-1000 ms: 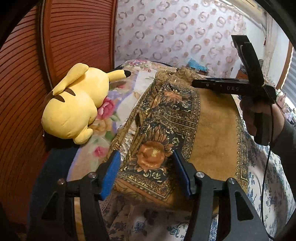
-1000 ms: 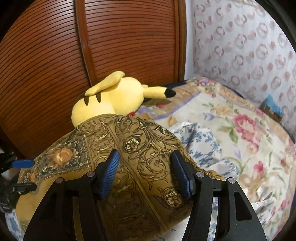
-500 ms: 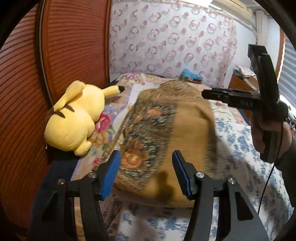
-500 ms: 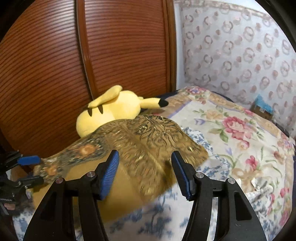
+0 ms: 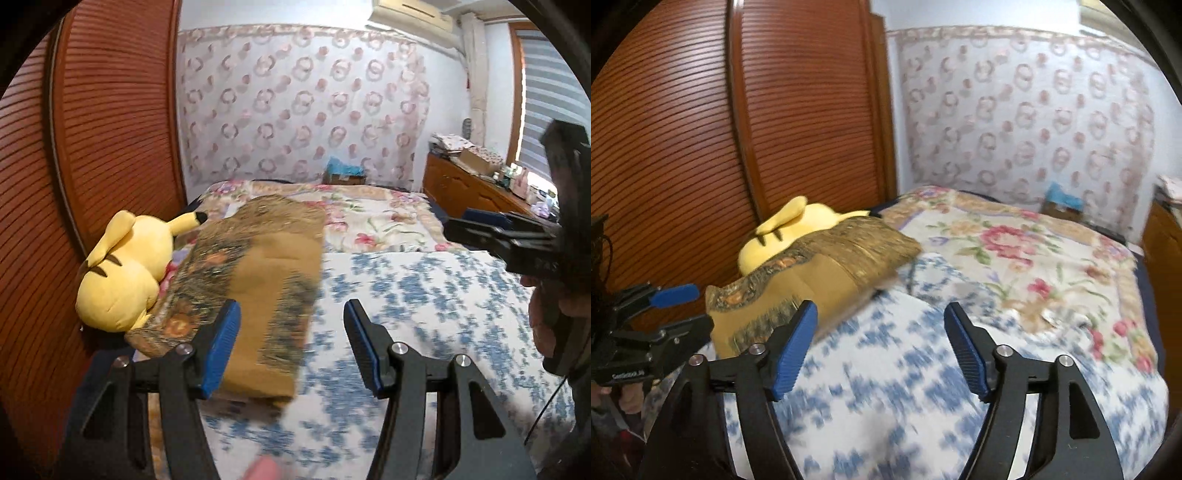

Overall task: Fold small clothes
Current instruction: 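Open both grippers and withdraw from the placed bundle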

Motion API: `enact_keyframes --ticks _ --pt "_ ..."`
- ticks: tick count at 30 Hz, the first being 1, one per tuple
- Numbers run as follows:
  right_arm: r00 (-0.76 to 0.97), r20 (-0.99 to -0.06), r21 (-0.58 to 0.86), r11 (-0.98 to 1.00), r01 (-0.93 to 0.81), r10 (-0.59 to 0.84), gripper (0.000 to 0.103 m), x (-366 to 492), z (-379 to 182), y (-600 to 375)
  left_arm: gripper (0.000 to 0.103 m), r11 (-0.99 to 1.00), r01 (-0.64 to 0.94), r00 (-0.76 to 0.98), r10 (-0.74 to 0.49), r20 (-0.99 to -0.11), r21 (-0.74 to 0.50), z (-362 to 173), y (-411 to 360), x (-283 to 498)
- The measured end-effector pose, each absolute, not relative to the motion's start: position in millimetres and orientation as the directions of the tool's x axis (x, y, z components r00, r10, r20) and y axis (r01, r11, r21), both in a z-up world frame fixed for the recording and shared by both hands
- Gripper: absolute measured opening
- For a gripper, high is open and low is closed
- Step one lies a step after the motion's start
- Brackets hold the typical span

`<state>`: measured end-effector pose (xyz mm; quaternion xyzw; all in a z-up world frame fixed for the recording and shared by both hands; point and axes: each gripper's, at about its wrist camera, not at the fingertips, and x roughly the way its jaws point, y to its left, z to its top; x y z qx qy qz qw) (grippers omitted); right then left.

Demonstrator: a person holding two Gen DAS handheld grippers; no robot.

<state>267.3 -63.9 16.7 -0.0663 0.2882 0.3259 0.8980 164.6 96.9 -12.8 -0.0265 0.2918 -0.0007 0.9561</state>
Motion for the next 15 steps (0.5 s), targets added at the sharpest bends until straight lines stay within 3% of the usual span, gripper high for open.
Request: enact_keyframes --ticks 9,15 --pt "0.780 -0.472 0.024 0.891 -0.454 0.411 0.089 187.0 43.6 -152.9 0.058 0.997 0.045 0.858 -0.067 -0.509 -0.055 8.1 34.1 137.5" --pt "0.842 -0.425 0.026 0.934 -0.356 0.333 0.091 143.2 59.5 -200.7 0.058 0.995 0.089 0.871 -0.096 -0.481 -0.038 21.1 4.0 117.2"
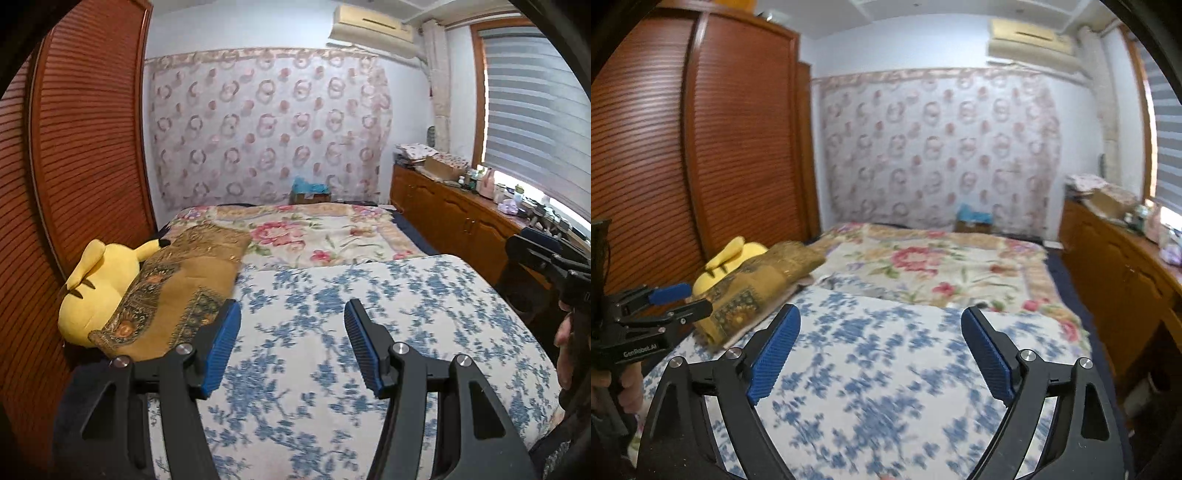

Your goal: Fold small clothes

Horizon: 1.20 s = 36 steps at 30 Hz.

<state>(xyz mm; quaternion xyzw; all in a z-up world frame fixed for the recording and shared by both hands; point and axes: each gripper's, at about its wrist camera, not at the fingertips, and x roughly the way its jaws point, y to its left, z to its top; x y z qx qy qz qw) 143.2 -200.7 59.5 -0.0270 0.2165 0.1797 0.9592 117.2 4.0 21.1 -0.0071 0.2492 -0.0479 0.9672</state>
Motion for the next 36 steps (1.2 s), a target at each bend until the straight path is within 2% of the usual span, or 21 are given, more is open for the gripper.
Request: enact_keyframes --ticks 12,36 --pt "0.889 -0.374 0.039 0.962 -0.270 0.265 0.091 104.3 68.0 -242.1 0.058 0.995 0.094 0.886 -0.093 -0.455 -0.020 40.3 -16.8 99.2" --pt "0.894 -0.372 0.025 0.966 -0.258 0.249 0.091 98.1 68.7 -246.3 0.058 0.996 0.092 0.892 -0.092 -0.442 -0.022 43.1 -21.4 95.7"
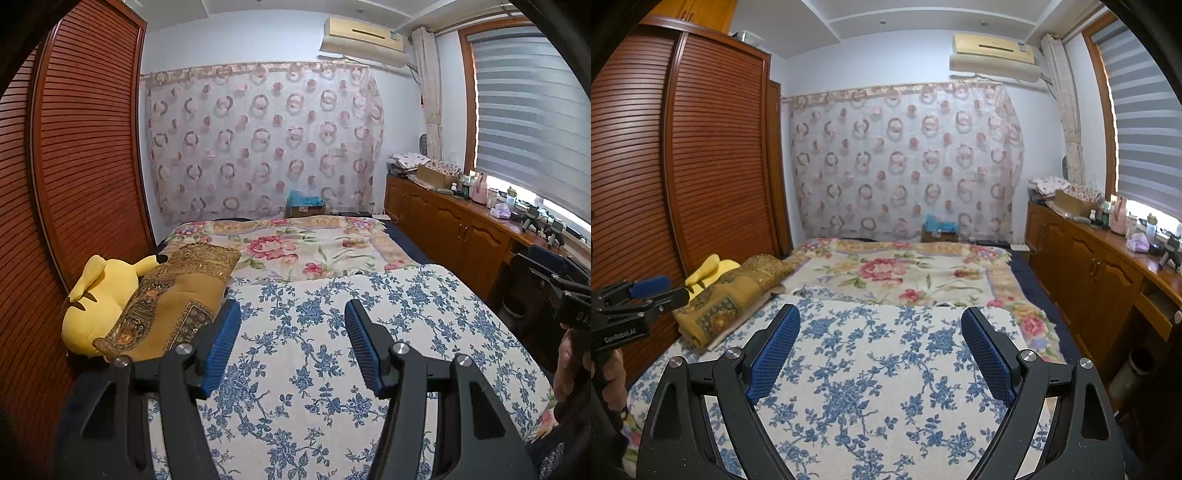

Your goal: Fold small clothes

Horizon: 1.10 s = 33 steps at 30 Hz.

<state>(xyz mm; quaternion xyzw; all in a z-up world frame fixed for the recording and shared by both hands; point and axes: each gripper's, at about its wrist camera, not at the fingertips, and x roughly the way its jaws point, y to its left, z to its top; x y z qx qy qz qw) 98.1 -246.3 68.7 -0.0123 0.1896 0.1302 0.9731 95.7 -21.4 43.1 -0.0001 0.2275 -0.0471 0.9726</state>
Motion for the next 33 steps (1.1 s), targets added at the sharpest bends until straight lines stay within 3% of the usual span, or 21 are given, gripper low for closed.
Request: enact_keyframes --ticks 33 --pt "0.898 -0.366 0.022 0.968 -0.252 0.242 0.091 96.2 69.6 -258.2 0.059 0.996 0.090 0.895 -0.091 -0.437 -0.022 41.3 -25.2 94.1"
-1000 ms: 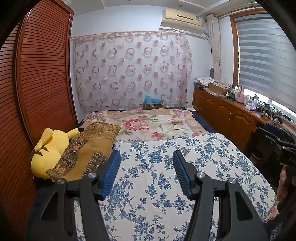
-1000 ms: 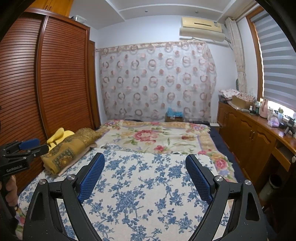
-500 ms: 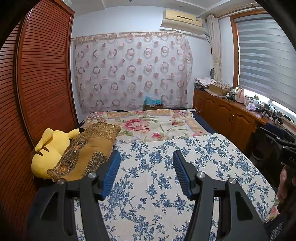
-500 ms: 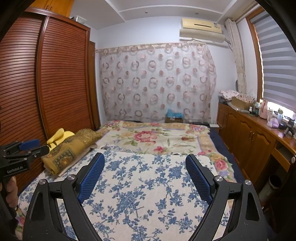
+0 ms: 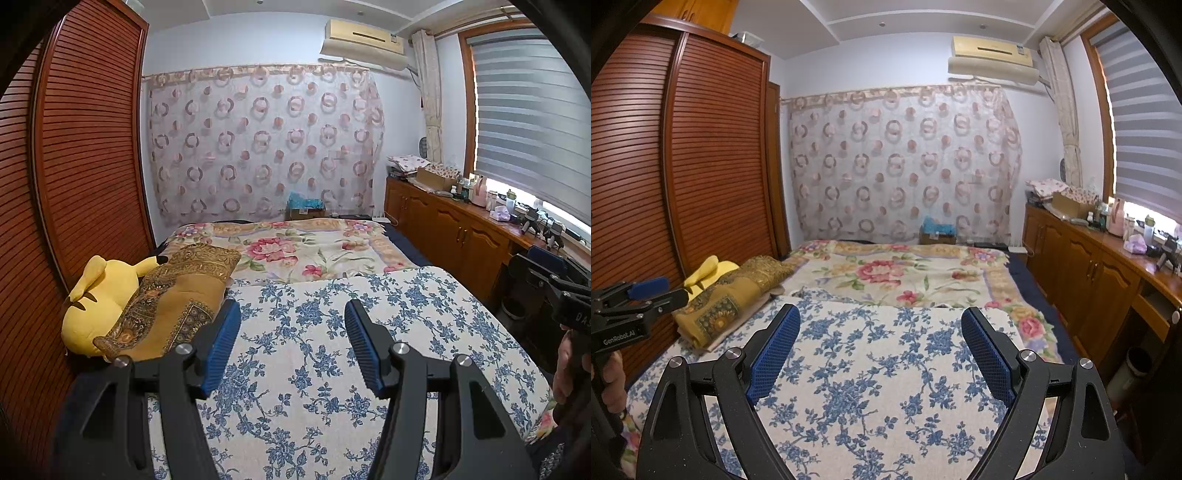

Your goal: Fold small clothes

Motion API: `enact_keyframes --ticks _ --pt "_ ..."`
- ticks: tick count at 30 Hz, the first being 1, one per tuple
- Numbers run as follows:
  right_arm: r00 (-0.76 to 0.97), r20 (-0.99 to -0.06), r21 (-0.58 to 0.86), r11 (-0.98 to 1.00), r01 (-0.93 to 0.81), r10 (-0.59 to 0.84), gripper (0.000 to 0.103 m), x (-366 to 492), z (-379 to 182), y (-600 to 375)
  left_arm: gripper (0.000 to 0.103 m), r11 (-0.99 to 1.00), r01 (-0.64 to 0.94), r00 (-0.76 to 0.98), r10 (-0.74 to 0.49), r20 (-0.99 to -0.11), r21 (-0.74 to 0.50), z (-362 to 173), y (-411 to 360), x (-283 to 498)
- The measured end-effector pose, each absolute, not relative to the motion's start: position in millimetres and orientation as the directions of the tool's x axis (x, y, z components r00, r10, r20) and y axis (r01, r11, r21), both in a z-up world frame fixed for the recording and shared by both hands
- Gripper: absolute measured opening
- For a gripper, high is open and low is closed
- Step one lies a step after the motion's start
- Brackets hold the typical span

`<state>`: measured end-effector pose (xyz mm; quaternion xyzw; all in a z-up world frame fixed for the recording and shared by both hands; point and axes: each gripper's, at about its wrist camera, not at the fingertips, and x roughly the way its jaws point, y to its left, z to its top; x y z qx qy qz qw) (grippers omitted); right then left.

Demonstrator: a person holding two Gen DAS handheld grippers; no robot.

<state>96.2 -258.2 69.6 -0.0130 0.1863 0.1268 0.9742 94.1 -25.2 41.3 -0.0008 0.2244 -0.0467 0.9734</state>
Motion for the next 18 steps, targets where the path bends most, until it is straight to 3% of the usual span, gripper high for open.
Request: enact_keyframes --ticks 18 --pt "0.898 -0.366 0.022 0.967 -0.253 0.243 0.091 95.8 69.0 -257.0 0.059 0.995 0.092 0.895 -0.093 -0.436 -0.025 40.9 -25.4 93.7"
